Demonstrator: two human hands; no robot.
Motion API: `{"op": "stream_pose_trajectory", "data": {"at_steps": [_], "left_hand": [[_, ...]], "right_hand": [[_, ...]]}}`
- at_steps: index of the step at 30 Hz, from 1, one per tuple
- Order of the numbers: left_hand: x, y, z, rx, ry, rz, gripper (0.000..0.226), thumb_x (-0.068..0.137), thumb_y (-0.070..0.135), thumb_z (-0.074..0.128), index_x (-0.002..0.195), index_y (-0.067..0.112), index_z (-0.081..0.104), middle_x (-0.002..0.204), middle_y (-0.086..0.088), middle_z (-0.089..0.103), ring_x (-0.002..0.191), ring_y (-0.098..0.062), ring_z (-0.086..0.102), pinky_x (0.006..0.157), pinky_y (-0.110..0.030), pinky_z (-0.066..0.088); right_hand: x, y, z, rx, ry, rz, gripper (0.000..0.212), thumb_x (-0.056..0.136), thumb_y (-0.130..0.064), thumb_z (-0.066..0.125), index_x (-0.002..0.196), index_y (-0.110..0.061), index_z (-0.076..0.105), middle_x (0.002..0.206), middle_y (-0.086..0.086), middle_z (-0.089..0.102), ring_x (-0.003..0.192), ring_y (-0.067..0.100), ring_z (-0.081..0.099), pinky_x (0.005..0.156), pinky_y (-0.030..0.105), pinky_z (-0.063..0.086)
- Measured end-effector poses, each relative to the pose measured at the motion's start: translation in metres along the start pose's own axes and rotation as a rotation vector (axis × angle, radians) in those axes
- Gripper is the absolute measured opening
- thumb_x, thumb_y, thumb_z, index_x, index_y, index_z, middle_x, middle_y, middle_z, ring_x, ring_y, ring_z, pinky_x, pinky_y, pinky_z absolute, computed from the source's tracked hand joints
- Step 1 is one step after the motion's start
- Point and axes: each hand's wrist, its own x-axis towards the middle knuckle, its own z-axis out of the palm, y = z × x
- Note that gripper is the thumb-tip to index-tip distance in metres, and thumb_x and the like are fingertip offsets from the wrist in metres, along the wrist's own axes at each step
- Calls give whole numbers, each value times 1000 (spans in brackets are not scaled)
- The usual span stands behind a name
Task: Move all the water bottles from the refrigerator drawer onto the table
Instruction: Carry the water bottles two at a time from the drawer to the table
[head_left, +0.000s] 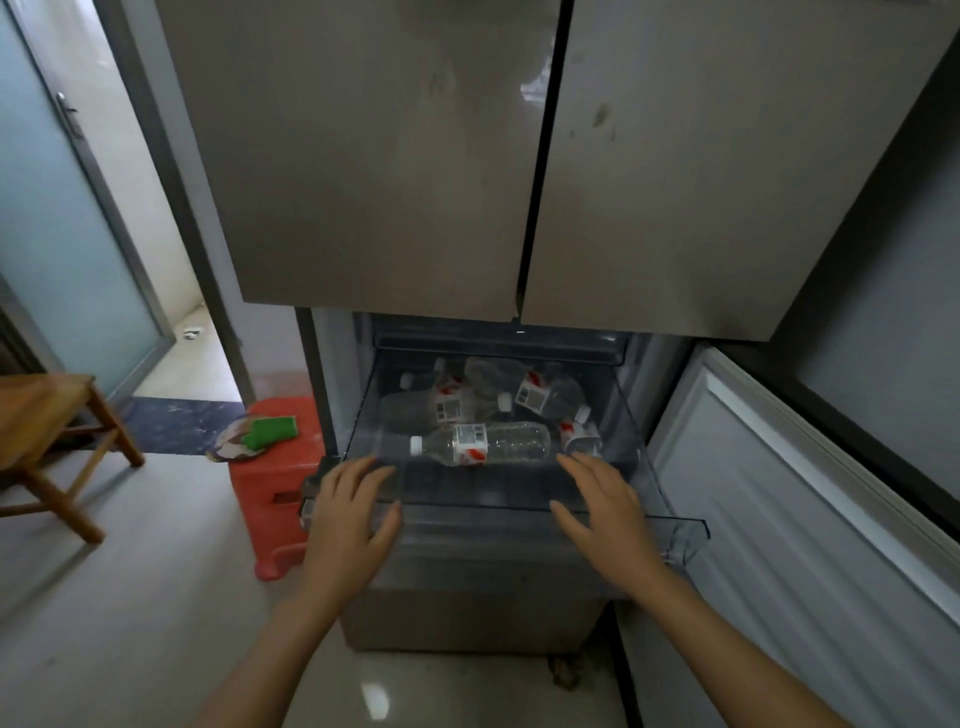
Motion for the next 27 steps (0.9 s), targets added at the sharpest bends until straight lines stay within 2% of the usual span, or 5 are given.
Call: {"op": "stream_pose_trajectory", "data": {"at_steps": [4,11,15,22,27], "left_hand": [[42,-2,9,81,-3,-80,59,78,47,33,118,11,57,129,-13,52,122,-33,42,97,-48,36],[64,-22,21,184,-111,-247,50,81,42,45,120,12,55,126,-12,53,120,-31,43,97,-51,40],[62,-19,23,267,-120,-192,54,75,43,38,109,9,62,111,-12,63,105,-34,56,84,-48,50],[62,-25,26,204,-23,-194,47,74,41,44,104,11,65,104,-7,65,103,-18,49,86,-32,46],[61,-27,29,154,-10,-214,49,76,43,42,104,11,65,108,-6,64,105,-24,55,85,-38,47]], "right_hand": [[57,16,0,45,-15,-92,55,94,-35,47,143,-24,25,150,-2,24,139,13,17,108,22,8],[126,29,37,-67,-256,-196,60,91,-38,48,144,-26,20,149,-1,24,137,18,21,112,34,20],[153,20,61,-110,-340,-250,62,88,-33,54,142,-24,25,145,4,30,133,22,28,107,32,26],[184,5,106,-338,-467,-368,69,86,-25,57,144,-23,20,150,7,20,137,26,21,109,40,22],[195,-1,126,-476,-434,-402,73,84,-8,51,146,-22,14,146,11,23,132,28,25,102,38,26]]}}
